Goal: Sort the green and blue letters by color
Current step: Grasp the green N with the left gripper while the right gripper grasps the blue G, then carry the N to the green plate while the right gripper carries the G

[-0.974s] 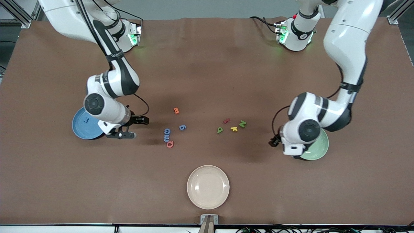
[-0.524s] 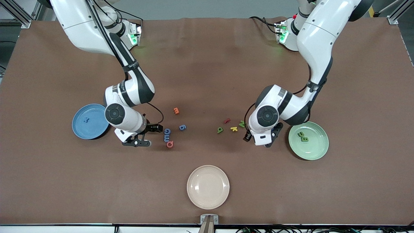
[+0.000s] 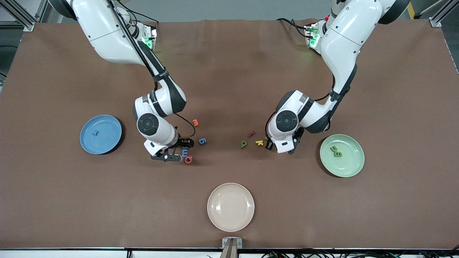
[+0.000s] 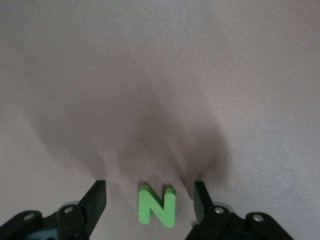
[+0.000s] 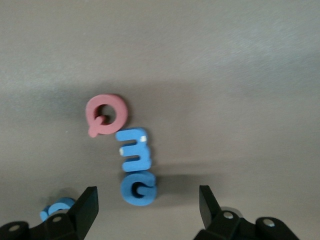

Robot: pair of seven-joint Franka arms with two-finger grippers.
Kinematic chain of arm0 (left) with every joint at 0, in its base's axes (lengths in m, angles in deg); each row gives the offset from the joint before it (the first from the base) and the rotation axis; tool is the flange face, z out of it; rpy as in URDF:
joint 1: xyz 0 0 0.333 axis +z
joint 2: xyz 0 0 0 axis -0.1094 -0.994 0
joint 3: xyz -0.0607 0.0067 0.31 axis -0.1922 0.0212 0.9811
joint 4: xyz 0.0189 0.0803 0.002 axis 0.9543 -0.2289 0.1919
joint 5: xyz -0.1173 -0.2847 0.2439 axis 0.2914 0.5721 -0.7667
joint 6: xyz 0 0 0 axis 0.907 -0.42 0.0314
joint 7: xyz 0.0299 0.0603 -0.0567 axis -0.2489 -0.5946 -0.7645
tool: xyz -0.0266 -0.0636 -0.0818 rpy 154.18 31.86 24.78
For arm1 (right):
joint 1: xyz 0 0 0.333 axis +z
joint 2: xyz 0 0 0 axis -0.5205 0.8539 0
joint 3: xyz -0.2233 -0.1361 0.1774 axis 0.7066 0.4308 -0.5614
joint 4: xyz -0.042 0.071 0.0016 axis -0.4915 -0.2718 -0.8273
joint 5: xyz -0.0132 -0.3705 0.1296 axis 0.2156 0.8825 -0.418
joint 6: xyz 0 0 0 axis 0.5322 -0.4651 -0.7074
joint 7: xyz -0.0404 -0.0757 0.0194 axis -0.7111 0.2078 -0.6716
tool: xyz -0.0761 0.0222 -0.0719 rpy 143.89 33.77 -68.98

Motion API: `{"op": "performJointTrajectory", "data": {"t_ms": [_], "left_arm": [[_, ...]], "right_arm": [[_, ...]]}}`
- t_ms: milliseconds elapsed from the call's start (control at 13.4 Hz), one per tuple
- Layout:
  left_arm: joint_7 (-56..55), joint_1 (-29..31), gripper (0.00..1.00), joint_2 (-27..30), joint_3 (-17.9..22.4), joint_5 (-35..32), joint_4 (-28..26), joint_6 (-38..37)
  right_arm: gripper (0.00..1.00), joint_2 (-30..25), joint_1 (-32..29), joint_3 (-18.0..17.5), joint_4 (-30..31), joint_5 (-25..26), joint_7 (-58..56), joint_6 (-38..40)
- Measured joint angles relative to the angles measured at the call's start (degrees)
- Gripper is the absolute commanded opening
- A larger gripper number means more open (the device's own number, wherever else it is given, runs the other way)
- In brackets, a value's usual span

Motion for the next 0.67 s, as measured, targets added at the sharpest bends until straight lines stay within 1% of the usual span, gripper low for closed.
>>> {"op": "performJointTrajectory", "data": {"t_ms": [150, 225, 300, 374, 524, 599, 674], "left_arm": [[-0.74, -0.37, 0.68, 0.35, -0.03, -0.06, -1.16, 1.86], [-0.92, -0.58, 0.63, 0.68, -0.03, -0.07, -1.88, 2.87], [-1.01, -0.72, 0.57, 0.94, -0.02, -0.08, -2.56, 3.79], [-1.01, -0.80, 0.49, 1.11, -0.02, -0.08, -2.98, 4.55], [-1.01, -0.83, 0.14, 1.31, -0.02, -0.11, -3.37, 5.27], [-1.01, -0.91, 0.03, 1.39, -0.03, -0.11, -3.39, 5.36], [-1.01, -0.87, 0.00, 1.93, -0.07, -0.11, -3.47, 4.99]], "right_arm": [[0.87, 0.41, 0.43, 0.08, -0.40, 0.01, 0.18, -0.05], [0.87, 0.58, 0.43, 0.16, -0.58, 0.01, 0.19, -0.05], [0.92, 0.76, 0.43, 0.29, -0.70, 0.01, 0.19, -0.05], [1.00, 0.99, 0.43, 0.38, -0.77, 0.01, 0.19, -0.05], [1.00, 1.42, 0.43, 0.43, -0.89, 0.01, 0.19, -0.46], [0.96, 1.48, 0.43, 0.43, -0.91, 0.02, 0.19, -0.63], [0.88, 1.50, 0.43, 0.44, -0.92, 0.02, 0.19, -0.69]]}}
